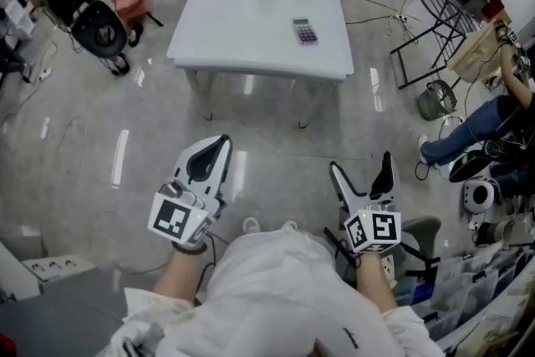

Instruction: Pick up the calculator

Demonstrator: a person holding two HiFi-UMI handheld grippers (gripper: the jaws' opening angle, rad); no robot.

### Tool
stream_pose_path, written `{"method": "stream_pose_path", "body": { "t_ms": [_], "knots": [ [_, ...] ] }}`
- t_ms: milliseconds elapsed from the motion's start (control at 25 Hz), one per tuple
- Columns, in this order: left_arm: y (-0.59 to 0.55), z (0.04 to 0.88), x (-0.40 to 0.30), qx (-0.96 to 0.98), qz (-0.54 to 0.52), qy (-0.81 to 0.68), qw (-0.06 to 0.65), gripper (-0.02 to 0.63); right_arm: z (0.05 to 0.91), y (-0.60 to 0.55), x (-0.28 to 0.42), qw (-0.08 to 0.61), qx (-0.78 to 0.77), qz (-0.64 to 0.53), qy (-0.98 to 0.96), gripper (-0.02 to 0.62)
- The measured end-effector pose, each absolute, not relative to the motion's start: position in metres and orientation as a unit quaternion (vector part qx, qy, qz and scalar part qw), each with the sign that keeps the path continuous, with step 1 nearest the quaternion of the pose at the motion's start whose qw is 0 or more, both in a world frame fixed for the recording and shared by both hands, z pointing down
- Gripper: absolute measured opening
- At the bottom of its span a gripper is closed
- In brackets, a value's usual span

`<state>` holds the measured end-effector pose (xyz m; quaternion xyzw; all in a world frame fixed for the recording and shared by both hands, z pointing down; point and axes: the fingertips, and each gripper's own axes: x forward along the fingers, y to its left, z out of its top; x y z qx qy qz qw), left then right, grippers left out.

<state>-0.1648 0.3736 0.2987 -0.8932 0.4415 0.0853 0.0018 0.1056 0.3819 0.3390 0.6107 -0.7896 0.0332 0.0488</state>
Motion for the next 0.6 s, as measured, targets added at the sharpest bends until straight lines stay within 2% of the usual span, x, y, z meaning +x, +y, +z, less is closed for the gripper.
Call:
{"method": "stream_pose_path", "body": {
  "t_ms": [600],
  "knots": [
    [0.373,0.302,-0.198,-0.884,0.092,0.458,-0.008,0.017,0.344,0.368,0.070,0.056,0.593,0.051,-0.802,0.579]
  ]
}}
